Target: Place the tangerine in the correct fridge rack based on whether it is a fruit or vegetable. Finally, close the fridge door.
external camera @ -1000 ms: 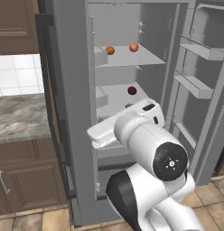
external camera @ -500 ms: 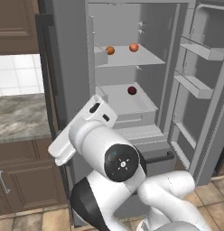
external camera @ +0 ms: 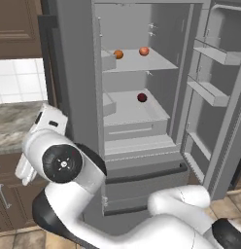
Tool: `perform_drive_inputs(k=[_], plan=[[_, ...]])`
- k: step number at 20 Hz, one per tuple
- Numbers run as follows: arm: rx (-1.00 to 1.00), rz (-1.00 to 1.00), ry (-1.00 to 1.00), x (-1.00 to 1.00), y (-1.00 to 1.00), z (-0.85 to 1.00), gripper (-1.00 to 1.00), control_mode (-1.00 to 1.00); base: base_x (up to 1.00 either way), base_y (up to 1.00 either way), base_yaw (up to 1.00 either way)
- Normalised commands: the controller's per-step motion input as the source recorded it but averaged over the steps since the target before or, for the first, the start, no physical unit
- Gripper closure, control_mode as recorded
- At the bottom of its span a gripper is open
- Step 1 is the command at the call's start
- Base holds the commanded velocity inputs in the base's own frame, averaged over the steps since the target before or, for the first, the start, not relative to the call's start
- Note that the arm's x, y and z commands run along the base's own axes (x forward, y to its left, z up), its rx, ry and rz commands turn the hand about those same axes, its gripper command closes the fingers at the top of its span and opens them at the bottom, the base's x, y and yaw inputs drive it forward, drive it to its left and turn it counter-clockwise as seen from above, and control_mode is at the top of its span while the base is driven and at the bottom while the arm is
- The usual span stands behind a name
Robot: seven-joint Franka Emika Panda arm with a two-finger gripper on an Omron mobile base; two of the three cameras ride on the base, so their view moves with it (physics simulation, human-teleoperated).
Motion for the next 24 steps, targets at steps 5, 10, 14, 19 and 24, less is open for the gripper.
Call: perform_drive_inputs(k=[5, 10, 14, 19, 24], plan=[[-0.19, 0.04, 0.11, 0.83, 0.61, -0.18, -1.00, -1.00, 0.00, 0.00, 0.00], [-0.14, 0.00, 0.16, 0.98, 0.18, -0.17, -1.00, -1.00, 0.00, 0.00, 0.00], [-0.14, -0.01, 0.06, 0.87, 0.03, -0.22, -1.00, -1.00, 0.00, 0.00, 0.00], [-0.06, 0.00, 0.00, 0.48, -0.37, -0.18, -1.00, -1.00, 0.00, 0.00, 0.00], [0.00, 0.00, 0.00, 0.15, -0.97, -0.12, -1.00, -1.00, 0.00, 0.00, 0.00]])
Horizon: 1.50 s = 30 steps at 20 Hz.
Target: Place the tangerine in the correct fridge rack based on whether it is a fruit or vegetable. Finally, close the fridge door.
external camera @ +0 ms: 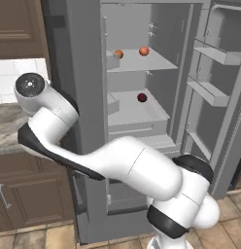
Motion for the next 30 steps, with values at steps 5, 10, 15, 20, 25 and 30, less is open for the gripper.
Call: perform_drive_inputs(k=[5, 10, 15, 20, 25, 30], plan=[[0.00, -0.01, -0.13, -0.21, -1.00, -0.03, -1.00, -1.00, 0.00, 0.00, 0.00], [0.00, 0.00, -0.18, -0.03, -1.00, -0.05, -1.00, -1.00, 0.00, 0.00, 0.00], [0.00, 0.00, -0.15, 0.09, -1.00, -0.07, -1.00, -1.00, 0.00, 0.00, 0.00], [0.00, 0.00, -0.10, 0.59, -0.68, -0.03, -1.00, -1.00, 0.00, 0.00, 0.00], [0.00, 0.00, -0.09, 0.99, -0.04, 0.00, -1.00, -1.00, 0.00, 0.00, 0.00], [0.00, 0.00, -0.11, 0.95, 0.00, 0.04, -1.00, -1.00, 0.00, 0.00, 0.00]])
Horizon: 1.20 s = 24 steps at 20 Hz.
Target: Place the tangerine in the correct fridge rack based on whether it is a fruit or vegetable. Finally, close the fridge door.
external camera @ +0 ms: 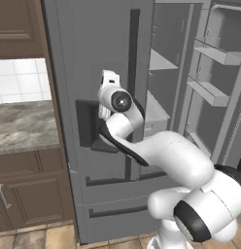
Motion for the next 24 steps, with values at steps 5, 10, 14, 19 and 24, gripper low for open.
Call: perform_drive_inputs(k=[5, 10, 14, 19, 24], plan=[[0.00, 0.00, -0.08, 0.73, 0.00, 0.22, -1.00, -1.00, 0.00, 0.00, 0.00], [0.00, 0.00, -0.09, 0.62, -0.12, 0.07, -1.00, -1.00, 0.00, 0.00, 0.00], [0.00, -0.01, -0.04, 0.48, -0.04, 0.13, -1.00, -1.00, 0.00, 0.00, 0.00], [0.01, -0.10, -0.04, -0.58, -0.06, 0.53, -1.00, -1.00, 0.00, 0.00, 0.00], [0.06, -0.14, 0.00, -1.00, -0.10, 0.83, -1.00, -1.00, 0.00, 0.00, 0.00]])
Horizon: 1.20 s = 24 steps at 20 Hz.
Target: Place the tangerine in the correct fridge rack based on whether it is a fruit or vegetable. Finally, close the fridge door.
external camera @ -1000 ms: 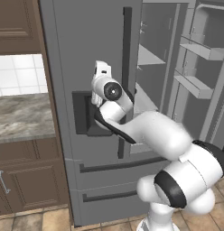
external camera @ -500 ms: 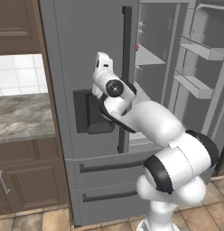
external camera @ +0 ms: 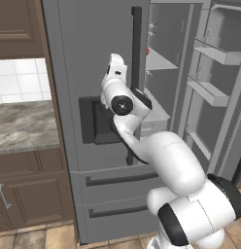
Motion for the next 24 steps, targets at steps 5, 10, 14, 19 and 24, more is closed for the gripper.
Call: perform_drive_inputs(k=[5, 10, 14, 19, 24], plan=[[0.16, -0.08, 0.00, -1.00, -0.38, 0.62, -1.00, -1.00, 0.00, 0.00, 0.00], [0.28, -0.01, -0.04, -1.00, -0.64, -0.03, -1.00, -1.00, 0.00, 0.00, 0.00], [0.41, -0.03, -0.01, -1.00, -0.66, -0.01, -1.00, -1.00, 0.00, 0.00, 0.00], [0.44, -0.13, 0.12, -1.00, -0.69, 0.36, -1.00, -1.00, 0.00, 0.00, 0.00], [0.39, -0.12, 0.06, -1.00, -0.68, -0.01, -1.00, -1.00, 0.00, 0.00, 0.00]])
